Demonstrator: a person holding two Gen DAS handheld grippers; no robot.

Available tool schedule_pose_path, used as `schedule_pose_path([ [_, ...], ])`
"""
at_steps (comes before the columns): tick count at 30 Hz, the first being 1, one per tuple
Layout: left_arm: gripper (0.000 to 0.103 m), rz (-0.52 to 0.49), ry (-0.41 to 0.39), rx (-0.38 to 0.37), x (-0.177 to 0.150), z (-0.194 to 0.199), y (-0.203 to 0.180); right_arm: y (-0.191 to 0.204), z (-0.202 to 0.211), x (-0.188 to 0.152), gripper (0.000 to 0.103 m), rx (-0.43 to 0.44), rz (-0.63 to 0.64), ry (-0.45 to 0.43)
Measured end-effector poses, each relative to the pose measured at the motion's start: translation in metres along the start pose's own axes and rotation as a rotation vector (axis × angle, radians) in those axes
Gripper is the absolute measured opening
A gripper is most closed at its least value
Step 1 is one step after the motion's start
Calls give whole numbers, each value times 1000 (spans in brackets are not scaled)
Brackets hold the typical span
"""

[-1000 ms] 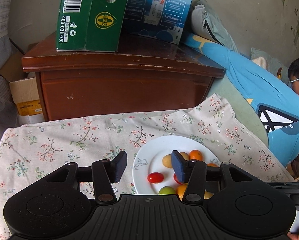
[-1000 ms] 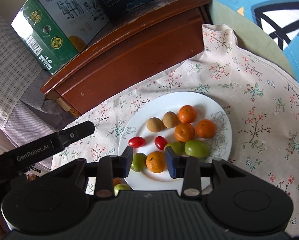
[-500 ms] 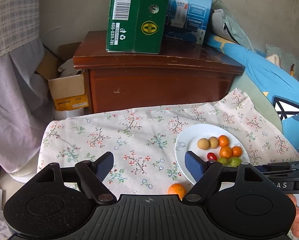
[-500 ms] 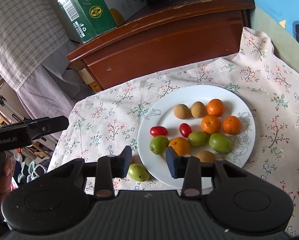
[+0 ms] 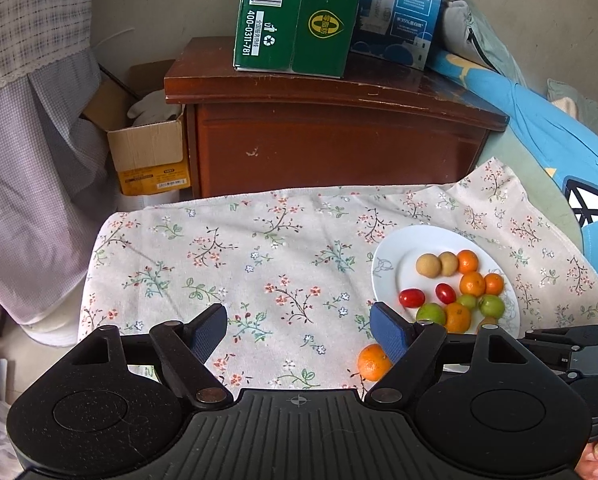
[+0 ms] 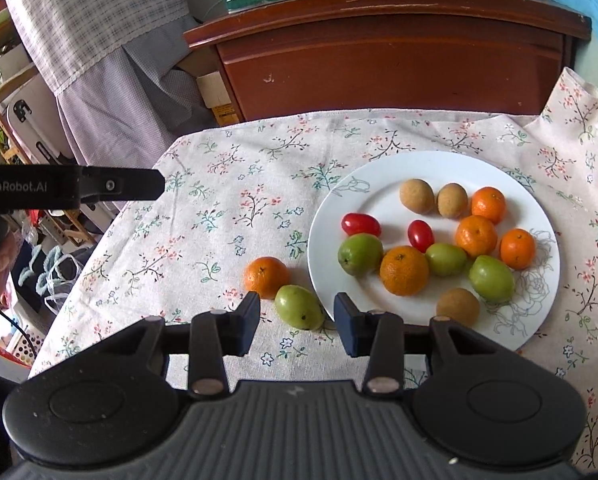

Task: Organize fruits
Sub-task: 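Move both grippers back to the last orange and green fruit, then grasp the orange with the left gripper while the right gripper grasps the green fruit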

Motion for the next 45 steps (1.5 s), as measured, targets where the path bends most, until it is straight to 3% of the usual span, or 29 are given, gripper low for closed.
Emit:
schedule_pose_path([
  [13,79,16,42,-1,-7,-14,0,21,-23,-9,42,-38,208,9],
  [19,79,23,55,-5,-9,-18,-1,22,-23,-10,26,-79,278,1],
  [23,79,17,62,-11,-10,-20,-3,25,-20,-11,25,-56,265,18],
  [28,79,-4,76,-26,-14,-26,-9,26,-1,-17,25,-27,154,44],
  [35,79,-103,118,-92,-36,-41,-37,17,16,-38,19,-72,4,103],
  [41,77,-172,120,-124,-49,-53,-53,12,17,-40,22,-71,-19,108],
  [45,77,-152,122,-153,-51,-60,-55,11,15,-39,25,-58,-28,105],
])
Point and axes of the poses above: each gripper's, at about its wrist camera, not at the fingertips, and z roughly against the way its jaws point, y to its left, x to its top, the point moved 7 cm from there along -z, roughly the way its jaws point, and after that the axes turned 6 degrees about -y, right-handed, at the moved point
